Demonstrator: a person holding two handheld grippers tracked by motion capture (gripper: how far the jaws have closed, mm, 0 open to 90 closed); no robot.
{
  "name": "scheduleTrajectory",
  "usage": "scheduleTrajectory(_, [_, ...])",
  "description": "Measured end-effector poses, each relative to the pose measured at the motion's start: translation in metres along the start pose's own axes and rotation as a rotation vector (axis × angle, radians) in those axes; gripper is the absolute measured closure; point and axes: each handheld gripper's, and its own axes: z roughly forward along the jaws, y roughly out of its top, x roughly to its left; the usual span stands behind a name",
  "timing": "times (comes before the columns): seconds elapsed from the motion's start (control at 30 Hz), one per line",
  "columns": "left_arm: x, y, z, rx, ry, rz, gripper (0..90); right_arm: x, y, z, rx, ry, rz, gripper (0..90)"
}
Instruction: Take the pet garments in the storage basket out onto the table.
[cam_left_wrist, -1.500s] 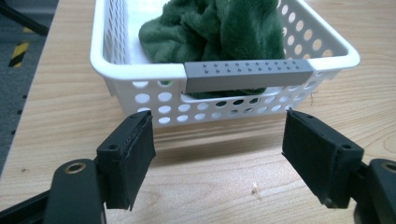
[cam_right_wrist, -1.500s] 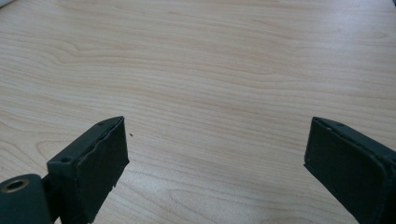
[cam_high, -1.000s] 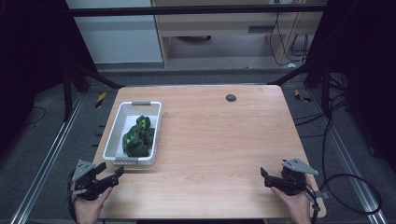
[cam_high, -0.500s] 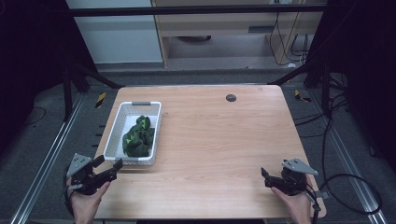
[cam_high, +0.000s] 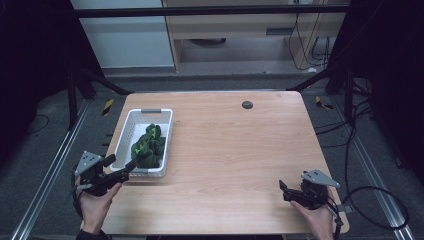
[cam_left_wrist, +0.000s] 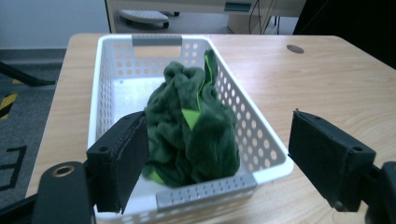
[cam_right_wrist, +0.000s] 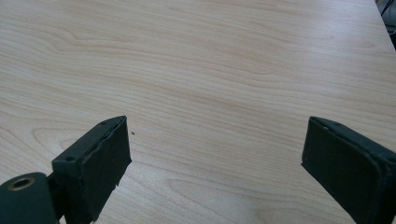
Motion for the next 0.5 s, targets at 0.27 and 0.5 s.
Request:
scheduleTrajectory(0.27, [0.001,0.011,0.005,-0.003,-0.003,0.003,19.2,0.0,0.002,0.001,-0.014,0.0,0.002,8.1])
scheduleTrajectory(0.5, [0.0,0.018,0.018,0.037,-0.011,0.023,19.2,0.0,0.003,0.001,-0.017,0.0,0.002,8.1])
